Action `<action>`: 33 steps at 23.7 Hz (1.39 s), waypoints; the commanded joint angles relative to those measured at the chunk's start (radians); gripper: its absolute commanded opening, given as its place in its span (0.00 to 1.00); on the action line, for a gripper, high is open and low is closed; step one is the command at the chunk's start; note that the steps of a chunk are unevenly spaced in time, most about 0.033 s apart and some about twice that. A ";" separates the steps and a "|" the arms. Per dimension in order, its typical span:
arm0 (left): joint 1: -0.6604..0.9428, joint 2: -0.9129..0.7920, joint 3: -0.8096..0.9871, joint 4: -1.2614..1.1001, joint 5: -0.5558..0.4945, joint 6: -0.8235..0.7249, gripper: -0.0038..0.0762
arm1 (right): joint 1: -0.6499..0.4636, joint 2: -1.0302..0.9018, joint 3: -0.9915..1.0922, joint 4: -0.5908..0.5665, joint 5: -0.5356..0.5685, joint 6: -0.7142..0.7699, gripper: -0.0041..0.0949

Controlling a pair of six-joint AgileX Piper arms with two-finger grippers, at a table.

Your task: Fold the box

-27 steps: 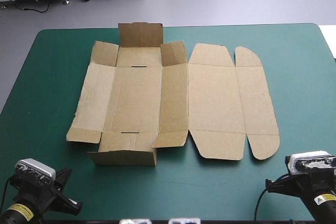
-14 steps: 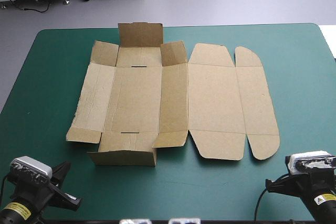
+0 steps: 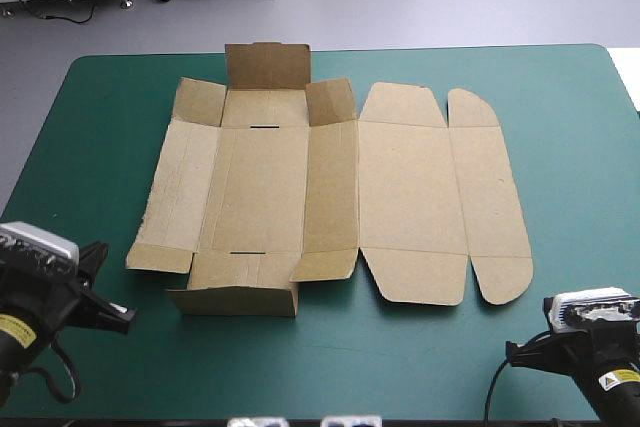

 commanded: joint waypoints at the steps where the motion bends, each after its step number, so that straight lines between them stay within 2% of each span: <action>1: -0.006 0.114 -0.104 0.029 -0.103 -0.003 0.04 | 0.001 0.009 -0.023 0.016 -0.062 0.002 0.02; 7: -0.006 0.381 -0.354 0.189 -0.121 -0.011 0.04 | 0.001 0.009 -0.023 0.016 -0.062 0.002 0.02; 11: -0.004 0.559 -0.513 0.439 -0.043 -0.050 0.05 | 0.001 0.009 -0.023 0.016 -0.062 0.002 0.02; 14: 0.087 0.648 -0.579 0.472 -0.030 -0.056 0.06 | 0.001 0.009 -0.023 0.016 -0.062 0.002 0.02; 17: 0.239 0.705 -0.583 0.373 -0.045 -0.048 0.07 | 0.001 0.009 -0.023 0.016 -0.064 0.002 0.02; 24: 0.423 0.794 -0.583 0.065 -0.071 0.052 0.07 | 0.001 0.009 -0.023 0.016 -0.064 0.002 0.02; 33: 0.681 0.974 -0.583 -0.429 0.087 0.245 0.07 | 0.001 0.009 -0.023 0.016 -0.064 0.002 0.02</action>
